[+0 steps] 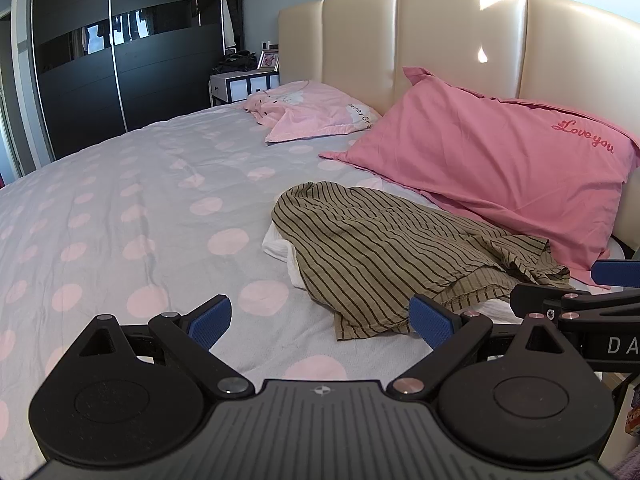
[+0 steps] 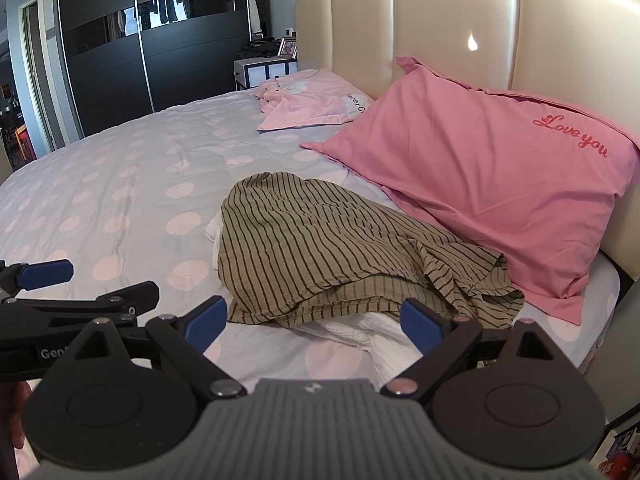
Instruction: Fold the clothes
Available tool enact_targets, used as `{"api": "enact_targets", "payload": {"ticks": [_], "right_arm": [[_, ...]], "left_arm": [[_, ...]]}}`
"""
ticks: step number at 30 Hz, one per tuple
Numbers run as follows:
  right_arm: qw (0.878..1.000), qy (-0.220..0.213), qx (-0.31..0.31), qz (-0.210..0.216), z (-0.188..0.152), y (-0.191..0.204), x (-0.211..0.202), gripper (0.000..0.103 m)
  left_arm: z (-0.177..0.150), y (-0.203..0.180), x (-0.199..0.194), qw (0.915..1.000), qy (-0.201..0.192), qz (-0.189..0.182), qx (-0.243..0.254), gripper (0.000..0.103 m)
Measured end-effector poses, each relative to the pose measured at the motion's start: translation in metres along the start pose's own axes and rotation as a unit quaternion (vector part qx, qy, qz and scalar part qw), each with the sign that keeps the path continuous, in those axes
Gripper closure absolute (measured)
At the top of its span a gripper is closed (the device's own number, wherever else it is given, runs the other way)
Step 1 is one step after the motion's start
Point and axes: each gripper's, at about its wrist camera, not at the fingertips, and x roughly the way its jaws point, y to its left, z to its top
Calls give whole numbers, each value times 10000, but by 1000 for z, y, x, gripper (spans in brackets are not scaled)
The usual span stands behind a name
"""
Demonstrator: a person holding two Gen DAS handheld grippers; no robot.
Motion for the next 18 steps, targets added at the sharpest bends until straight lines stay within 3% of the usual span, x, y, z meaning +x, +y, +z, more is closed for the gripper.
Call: {"api": "enact_targets", "payload": {"ticks": [18], "right_arm": [[10000,34,-46,48,-1,0,0,8]], "left_arm": [[0,0,0,10000,90,-15,7,6]]}}
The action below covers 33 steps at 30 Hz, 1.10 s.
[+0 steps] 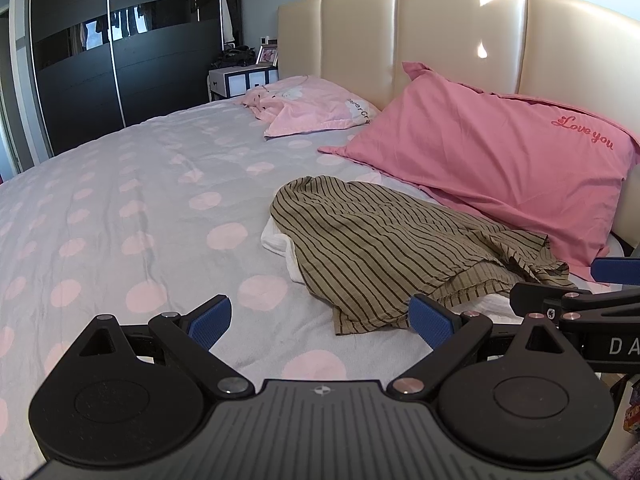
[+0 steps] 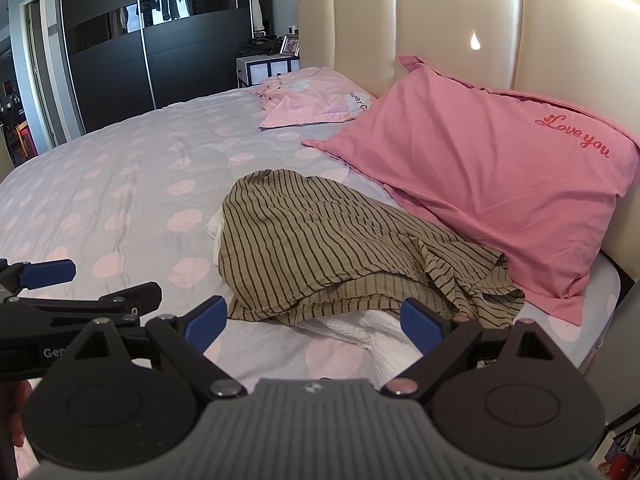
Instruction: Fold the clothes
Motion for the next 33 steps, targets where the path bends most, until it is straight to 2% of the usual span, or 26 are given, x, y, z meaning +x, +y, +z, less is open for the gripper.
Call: {"api": "enact_targets", "payload": {"ticks": [16,19,27,30,33], "right_arm": [[9975,-169,-533,424,3,7,6,9],[9963,-89,-671,538,9,9,11,9],[9906,264,-1139,709,22,6,46,11],[9888,359,-1235,757,21,3,67,20],[9882,474,-1200,822,18,-2,91,21]], "left_arm": [[-3,3,12,9998,175,-31,54,6],[-3,6,17,9998,210,-5,41,6],[-4,27,34,9991,319,215,-156,6],[-7,35,43,9985,375,325,-251,6],[-11,44,53,9975,430,414,-377,6]]}}
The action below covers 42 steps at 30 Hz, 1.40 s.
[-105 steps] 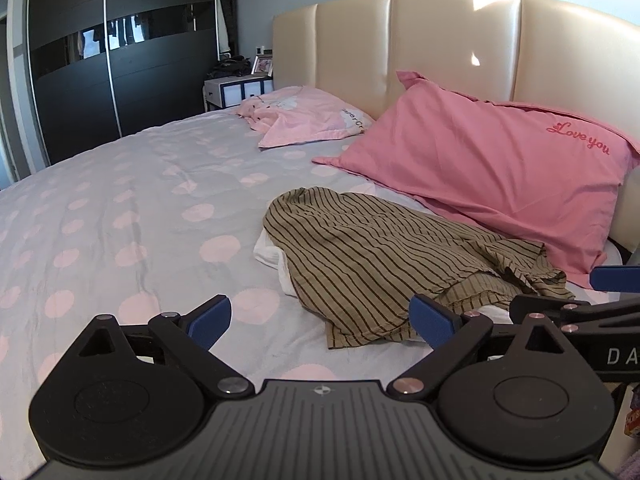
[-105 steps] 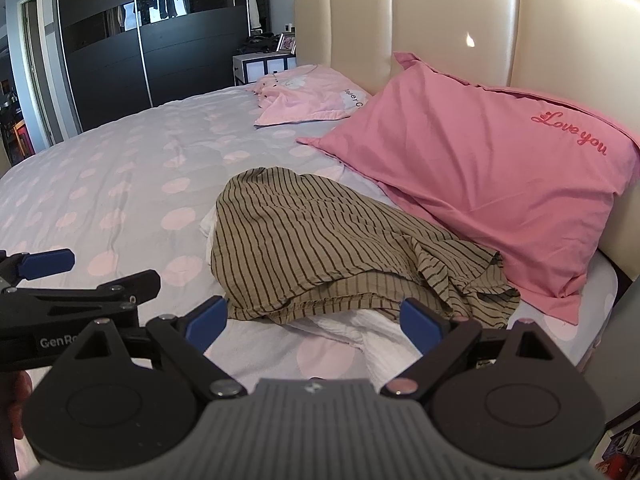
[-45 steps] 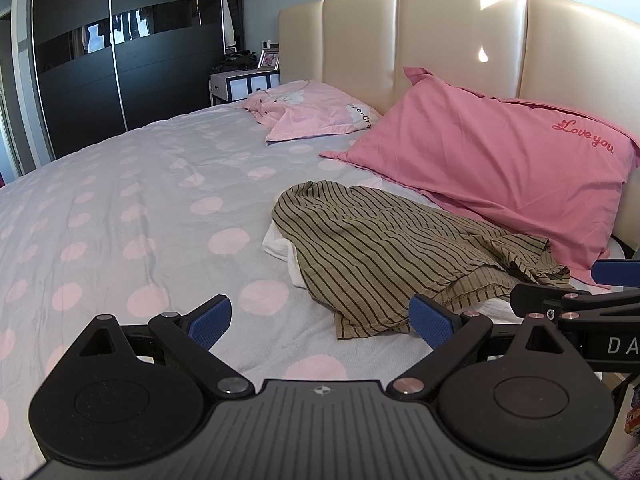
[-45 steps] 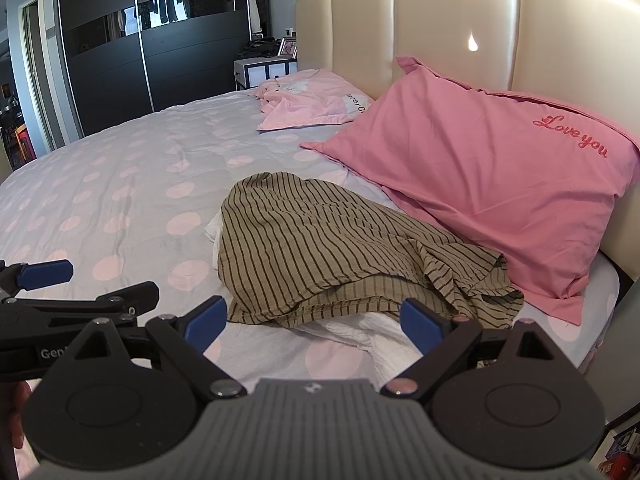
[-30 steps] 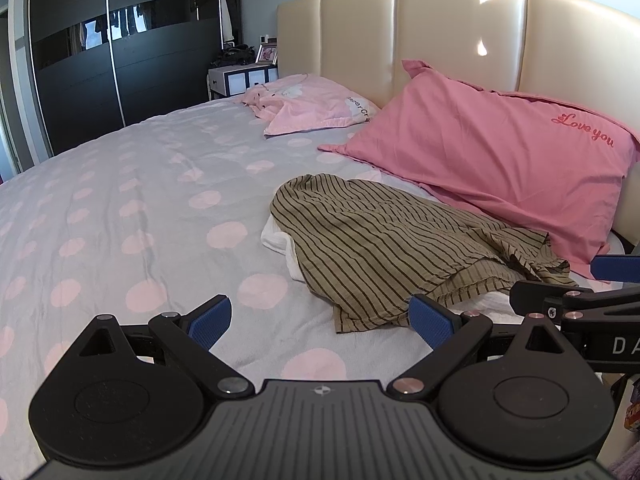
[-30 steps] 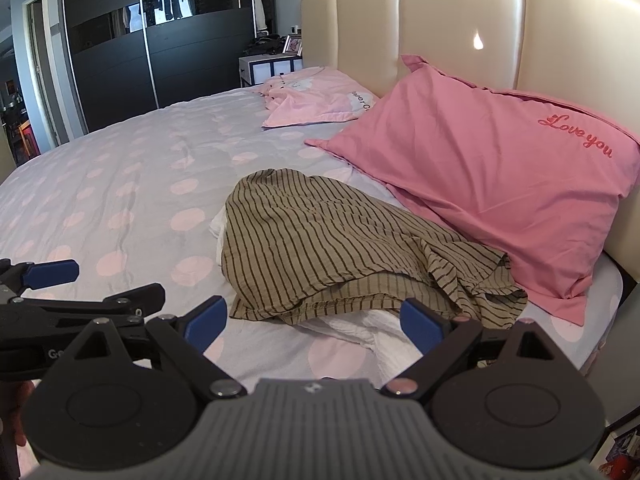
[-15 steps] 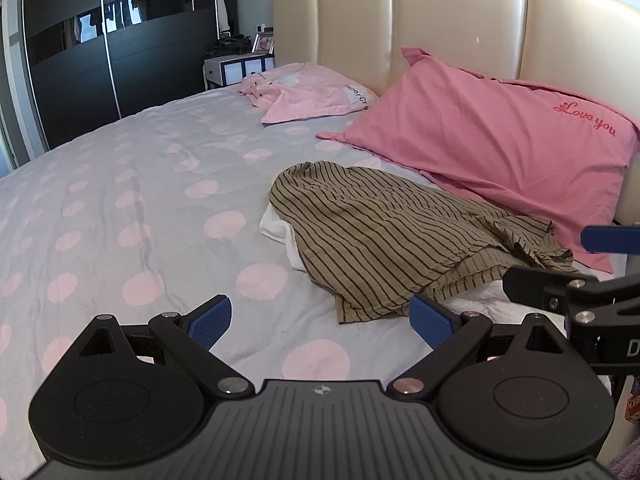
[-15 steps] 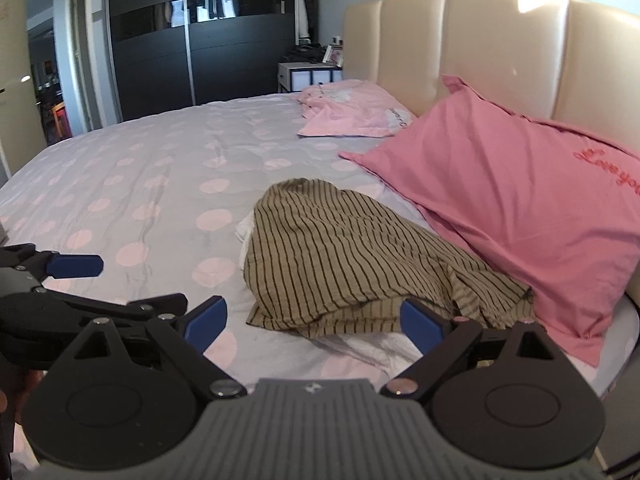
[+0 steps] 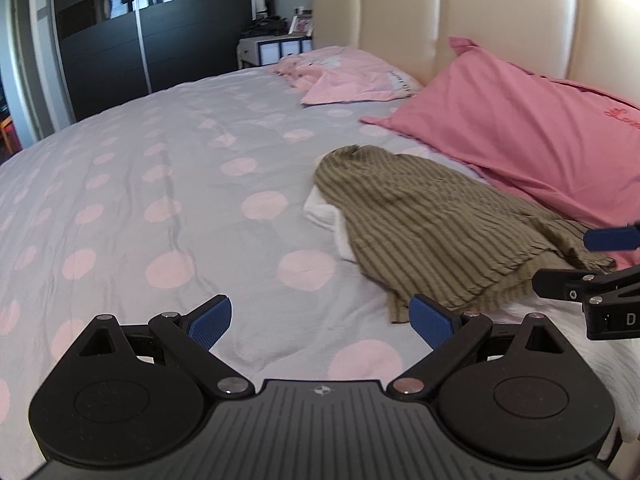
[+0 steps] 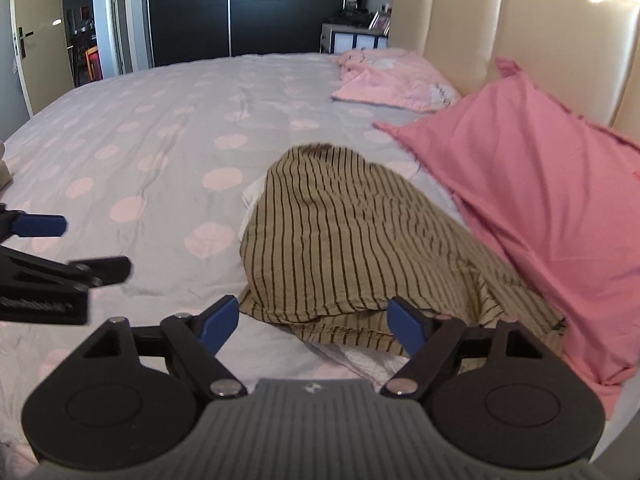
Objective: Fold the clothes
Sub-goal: 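Reach the right tool to the striped trousers and grasp the fabric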
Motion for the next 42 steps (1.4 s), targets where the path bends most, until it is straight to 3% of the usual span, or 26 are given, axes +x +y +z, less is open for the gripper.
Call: {"api": "enact_targets", "payload": {"ticks": [7,12,14,16,18,21,24,31,37,42], "right_arm": [[9996,26,-201,-180,-1,-10,49,25],[9987,283,-78,-425,0,-22,85,24],[9981,441,-42,-427,-1,-26,96,35],[9970,577,-121,-494,-2,-26,103,89],[9974,546,-57,-476,1,-25,103,97],[9985,331,-150,-410,9,-15,90,99],[9996,186,-176,-72,17,-2,75,100],[9928,-4,-352,1145,27,48,43,100],[9716,78,-949,2168,16,115,12,101],[9536,244,-1293,2707,2,153,-7,101]], "left_arm": [[-5,3,23,9998,180,-13,-26,6],[-10,4,39,9995,315,-13,59,6],[-11,6,45,9993,365,-10,22,6],[-11,9,49,9992,405,13,-65,6],[-10,11,51,9990,426,21,-149,6],[-9,12,51,9989,407,-24,-219,6],[-8,13,46,9991,372,-29,-213,6],[-2,26,19,9997,174,71,-155,8],[-5,56,-17,9985,133,525,18,15],[-19,83,-47,9980,264,568,-107,15]]}}
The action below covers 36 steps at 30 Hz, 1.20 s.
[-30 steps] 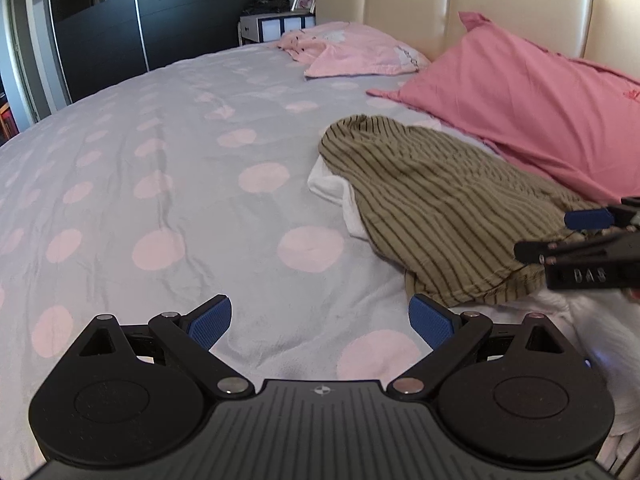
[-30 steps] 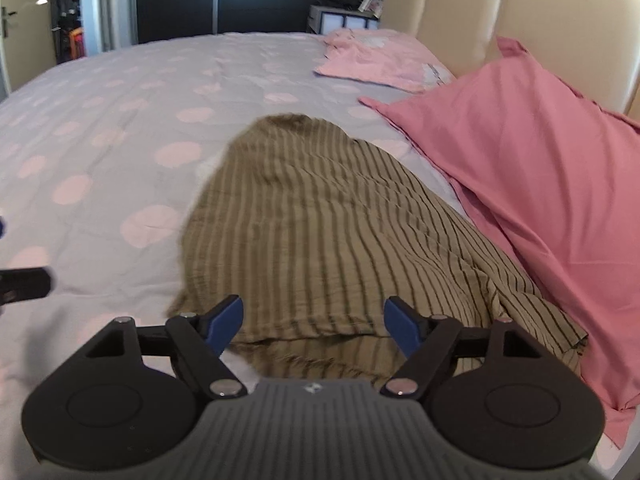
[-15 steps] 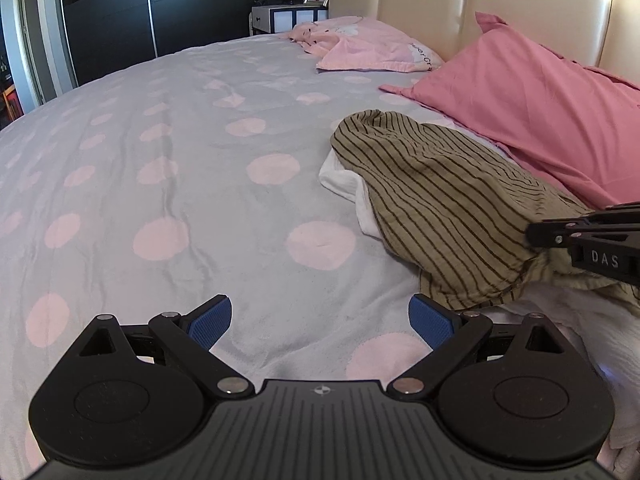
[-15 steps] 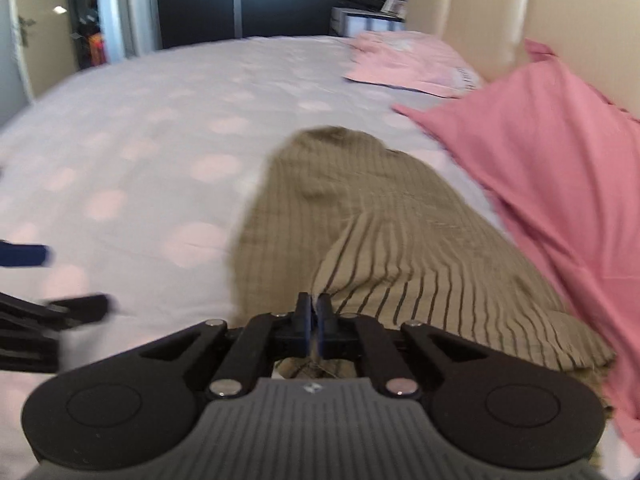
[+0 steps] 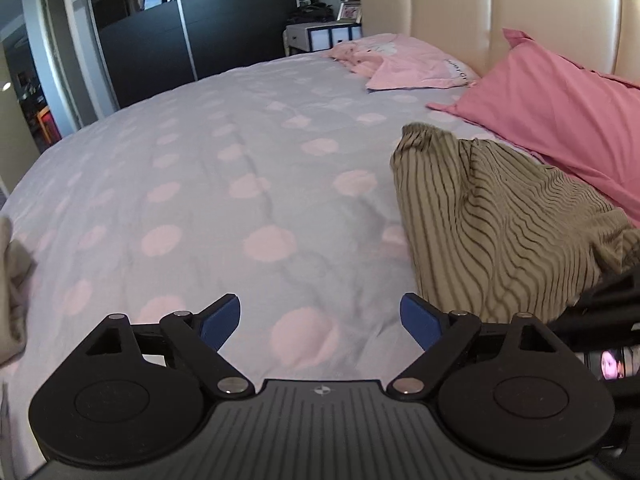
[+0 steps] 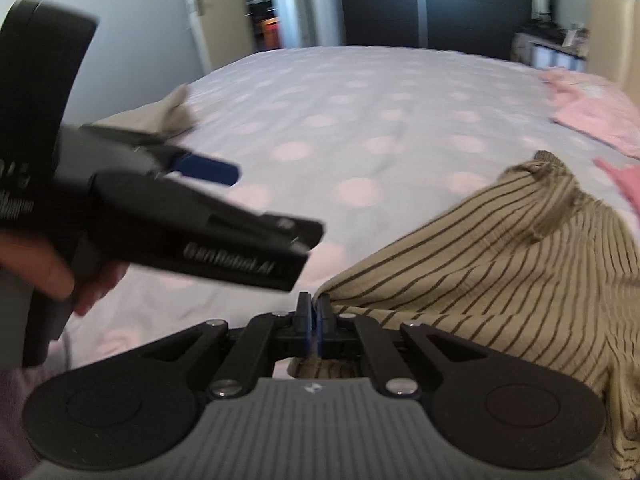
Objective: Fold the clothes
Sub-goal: 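Reach the right tool to the striped trousers and grasp the fabric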
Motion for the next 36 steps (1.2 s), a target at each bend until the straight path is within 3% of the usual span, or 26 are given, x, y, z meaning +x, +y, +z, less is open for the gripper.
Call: {"api": "enact_targets", "payload": {"ticks": [4,6,8,11,13,16,18,20,23,27,31,33,36], "right_arm": [[9968,162,-126,772,-6,30,-2,101],[9948,207,-329,946,-10,50,-3,101],[9945,234,-513,881,-13,62,-2,100],[9954,281,-563,729,-17,61,0,86],[9971,267,-517,494,-19,51,-1,62],[9988,255,-405,60,-24,32,-1,59],[9985,262,-305,-382,-25,12,-1,51],[9957,231,-68,-899,-26,-15,-1,48],[9864,225,349,-1592,-30,-57,1,34],[9782,492,632,-1918,-46,-92,7,17],[9743,962,720,-1905,-65,-112,32,17],[9730,1115,796,-1857,-74,-118,42,20],[9724,1223,997,-1720,-80,-128,51,48]], "left_arm": [[-16,20,-17,9998,162,-78,-31,15],[-24,27,-22,9996,253,-133,-69,15],[-30,32,-23,9991,329,-206,-178,15],[-37,37,-20,9982,427,-306,-302,15],[-40,38,-16,9981,450,-290,-292,15],[-43,37,-7,9982,495,-249,-240,15],[-43,31,2,9979,544,-301,-201,15],[-44,24,13,9974,595,-361,-161,15],[-44,15,29,9967,666,-450,-105,15],[-46,1,59,9950,827,-553,-66,15],[-49,-11,84,9910,1098,-759,-31,19],[-48,-17,93,9884,1214,-917,-16,37],[-47,-23,101,9860,1325,-1008,-1,59]]}}
